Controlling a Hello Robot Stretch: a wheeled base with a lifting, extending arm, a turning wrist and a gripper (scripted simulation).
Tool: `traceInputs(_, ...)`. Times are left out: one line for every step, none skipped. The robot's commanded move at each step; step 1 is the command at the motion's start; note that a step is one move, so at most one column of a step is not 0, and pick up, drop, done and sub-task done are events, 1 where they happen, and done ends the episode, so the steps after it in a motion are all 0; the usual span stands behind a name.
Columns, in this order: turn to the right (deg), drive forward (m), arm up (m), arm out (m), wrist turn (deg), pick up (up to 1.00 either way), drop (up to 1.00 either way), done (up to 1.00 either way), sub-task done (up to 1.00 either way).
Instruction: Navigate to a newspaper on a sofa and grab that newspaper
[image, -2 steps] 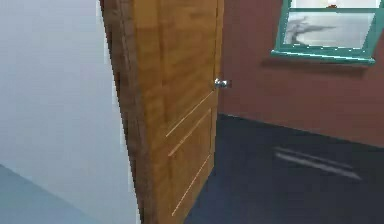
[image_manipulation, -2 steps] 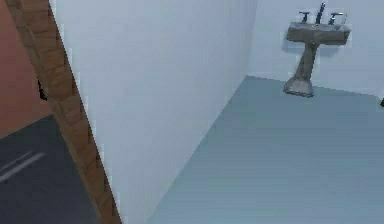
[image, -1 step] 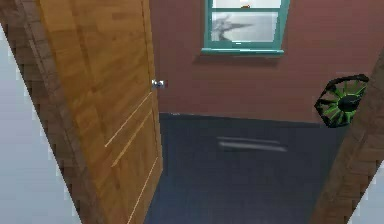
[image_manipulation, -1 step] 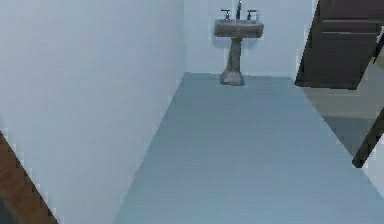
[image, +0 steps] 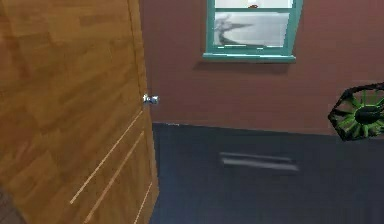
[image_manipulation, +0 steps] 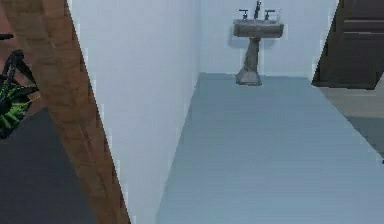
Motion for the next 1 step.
traceInputs(6.0, 0.0, 0.0, 0.0, 0.0, 0.0, 0.0, 0.0, 0.0)
